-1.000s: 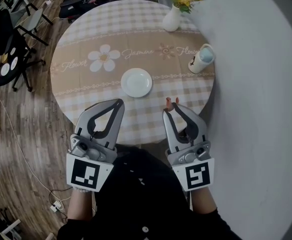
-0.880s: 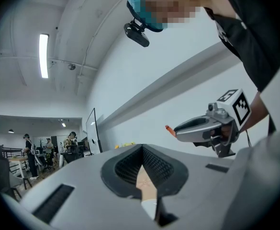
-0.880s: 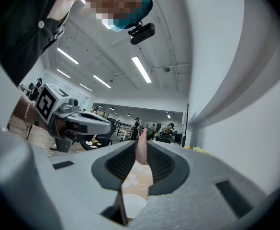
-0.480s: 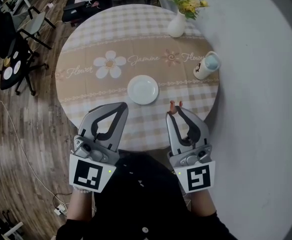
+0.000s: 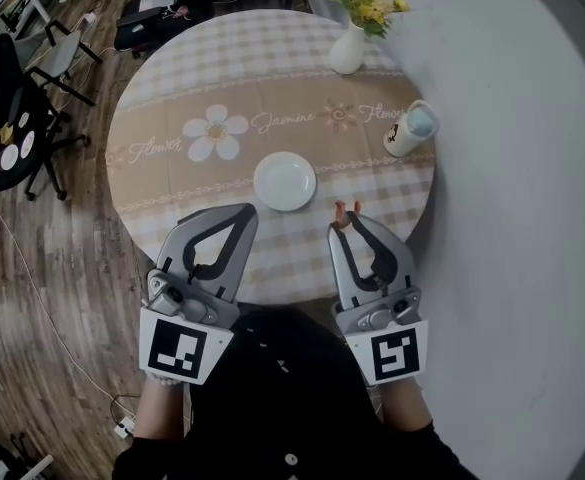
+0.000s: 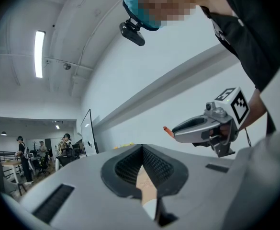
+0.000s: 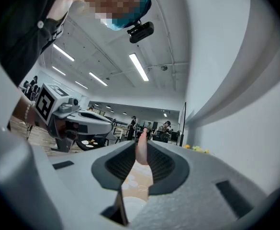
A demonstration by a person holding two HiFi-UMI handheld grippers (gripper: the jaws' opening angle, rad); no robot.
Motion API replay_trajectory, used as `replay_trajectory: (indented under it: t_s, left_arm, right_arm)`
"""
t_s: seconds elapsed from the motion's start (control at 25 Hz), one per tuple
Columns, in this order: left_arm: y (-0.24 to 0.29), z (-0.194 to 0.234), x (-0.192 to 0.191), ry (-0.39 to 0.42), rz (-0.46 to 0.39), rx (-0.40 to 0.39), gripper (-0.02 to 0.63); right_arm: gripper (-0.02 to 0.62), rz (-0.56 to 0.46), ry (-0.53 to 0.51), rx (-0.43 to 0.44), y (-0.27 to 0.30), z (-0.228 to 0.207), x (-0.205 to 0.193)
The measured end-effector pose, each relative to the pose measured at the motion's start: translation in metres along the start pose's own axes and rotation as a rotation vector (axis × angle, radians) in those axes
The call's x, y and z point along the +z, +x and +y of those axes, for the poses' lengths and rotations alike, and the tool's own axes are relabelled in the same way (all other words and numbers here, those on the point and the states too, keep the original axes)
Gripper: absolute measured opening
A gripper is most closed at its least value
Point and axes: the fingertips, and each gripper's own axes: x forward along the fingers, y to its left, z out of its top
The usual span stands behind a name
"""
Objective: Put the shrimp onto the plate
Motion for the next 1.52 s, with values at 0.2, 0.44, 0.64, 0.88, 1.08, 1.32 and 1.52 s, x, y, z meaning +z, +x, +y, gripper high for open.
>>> replay_trajectory:
  t_s: [0.2,0.44,0.64,0.88,1.08,1.32,1.52]
  left_arm:
    - [0.001,-0.002,-0.004,0.001,0.006,-0.007,0.000]
    - [-0.003,0.000,-0.008,-0.008,0.013,0.010,0.000]
    - [-0.006,0.002,-0.013,-0.022,0.023,0.025,0.000]
    - [-0.013,0.006,-0.021,-0.033,0.043,0.045,0.000]
    - [-0.015,0.011,-0.027,-0.053,0.053,0.066,0.000]
    - [-0.016,0.015,-0.034,-0.066,0.072,0.086,0.000]
    - [-0.022,0.019,-0.041,-0.074,0.091,0.107,0.000]
  right_arm:
    - [0.055,0.010,0.002,0.008,0.002,0.003,-0.004]
    - [0.055,0.019,0.000,0.025,0.002,0.008,-0.008]
    - [0.055,0.034,0.004,0.039,0.006,0.009,-0.014]
    - [0.055,0.046,0.011,0.063,0.017,0.013,-0.023]
    - [0.055,0.083,0.007,0.095,0.028,0.018,-0.038]
    - [0.055,0.126,0.004,0.131,0.042,0.021,-0.059]
    - [0.055,0.169,0.015,0.156,0.053,0.026,-0.079]
